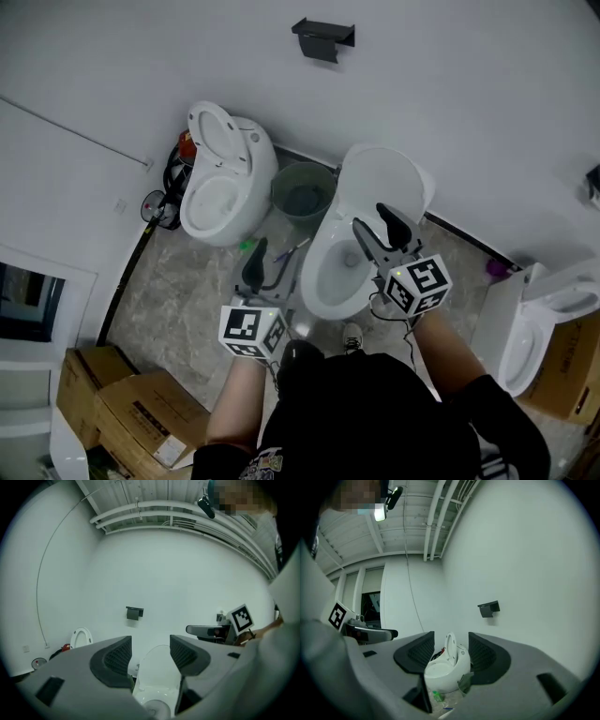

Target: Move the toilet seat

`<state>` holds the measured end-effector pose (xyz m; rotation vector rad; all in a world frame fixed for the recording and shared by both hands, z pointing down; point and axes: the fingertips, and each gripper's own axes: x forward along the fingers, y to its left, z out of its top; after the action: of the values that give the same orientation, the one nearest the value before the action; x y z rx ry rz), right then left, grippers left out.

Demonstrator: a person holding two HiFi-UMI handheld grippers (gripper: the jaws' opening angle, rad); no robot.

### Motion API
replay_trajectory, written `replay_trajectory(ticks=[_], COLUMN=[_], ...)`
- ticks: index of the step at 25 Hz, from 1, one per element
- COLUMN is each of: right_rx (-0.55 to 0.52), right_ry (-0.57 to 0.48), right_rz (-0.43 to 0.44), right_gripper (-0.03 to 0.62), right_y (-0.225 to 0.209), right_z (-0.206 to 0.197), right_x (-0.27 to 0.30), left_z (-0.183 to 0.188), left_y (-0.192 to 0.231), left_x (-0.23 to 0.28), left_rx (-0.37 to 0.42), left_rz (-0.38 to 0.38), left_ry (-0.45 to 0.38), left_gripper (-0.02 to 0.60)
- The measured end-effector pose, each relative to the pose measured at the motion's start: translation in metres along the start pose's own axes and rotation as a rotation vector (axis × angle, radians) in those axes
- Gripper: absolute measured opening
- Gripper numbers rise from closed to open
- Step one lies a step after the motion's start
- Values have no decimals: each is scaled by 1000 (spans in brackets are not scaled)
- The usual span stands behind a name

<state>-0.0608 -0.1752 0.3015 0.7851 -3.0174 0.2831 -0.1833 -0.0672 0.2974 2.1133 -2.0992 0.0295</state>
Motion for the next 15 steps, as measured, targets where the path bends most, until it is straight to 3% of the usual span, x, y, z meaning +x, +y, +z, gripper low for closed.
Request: replay_trajectory(ticks=[7, 15], right_rx=[6, 7], right_ry=[-30, -88], right_rz=[-180, -420], right_gripper=[236, 241], right_y=[-21, -4], right_z=[6, 15], right_x=[30, 49], left_z=[8, 19], left_y=[38, 77], left_x=[55, 91], left_rx=[16, 51], left_rz=[-173, -421], left_ry=[22, 38], left_gripper=[235, 235])
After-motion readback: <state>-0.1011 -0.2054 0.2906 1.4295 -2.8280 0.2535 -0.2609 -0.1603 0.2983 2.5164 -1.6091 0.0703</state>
